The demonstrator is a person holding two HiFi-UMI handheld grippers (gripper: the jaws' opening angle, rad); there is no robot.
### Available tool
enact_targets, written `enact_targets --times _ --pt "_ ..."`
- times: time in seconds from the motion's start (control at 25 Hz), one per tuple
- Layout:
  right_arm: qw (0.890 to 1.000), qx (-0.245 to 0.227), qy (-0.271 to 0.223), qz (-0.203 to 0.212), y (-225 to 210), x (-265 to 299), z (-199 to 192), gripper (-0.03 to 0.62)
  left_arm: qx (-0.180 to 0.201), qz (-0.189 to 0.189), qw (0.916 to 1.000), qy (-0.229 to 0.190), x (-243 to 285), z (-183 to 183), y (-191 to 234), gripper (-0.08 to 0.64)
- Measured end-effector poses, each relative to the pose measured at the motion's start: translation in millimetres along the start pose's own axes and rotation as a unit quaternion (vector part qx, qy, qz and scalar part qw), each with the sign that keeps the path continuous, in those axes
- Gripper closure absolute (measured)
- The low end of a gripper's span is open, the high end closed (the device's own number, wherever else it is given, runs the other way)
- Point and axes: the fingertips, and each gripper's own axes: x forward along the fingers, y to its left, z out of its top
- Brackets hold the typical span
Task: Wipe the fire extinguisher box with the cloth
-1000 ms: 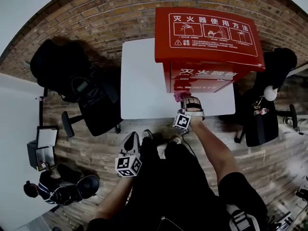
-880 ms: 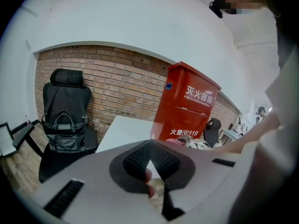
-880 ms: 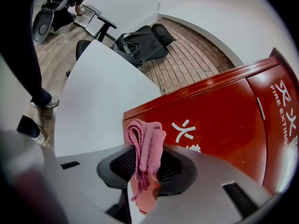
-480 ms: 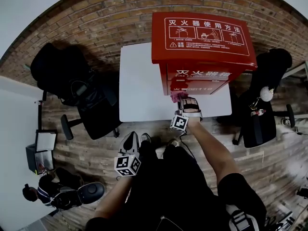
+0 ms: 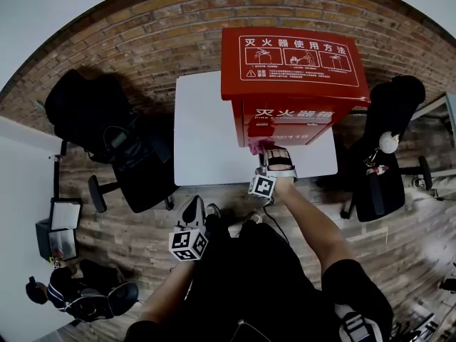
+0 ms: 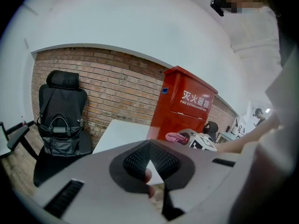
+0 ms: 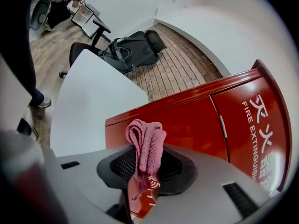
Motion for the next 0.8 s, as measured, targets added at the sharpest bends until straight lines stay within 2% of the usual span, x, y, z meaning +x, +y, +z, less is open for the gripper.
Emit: enact_targets --times 0.8 --pt "1.0 0.008 -0.012 -0.028 -55.1 -27.8 11.4 0.48 0.006 -0.018 0.9998 -0.007 9.4 7.3 -8.8 0.541"
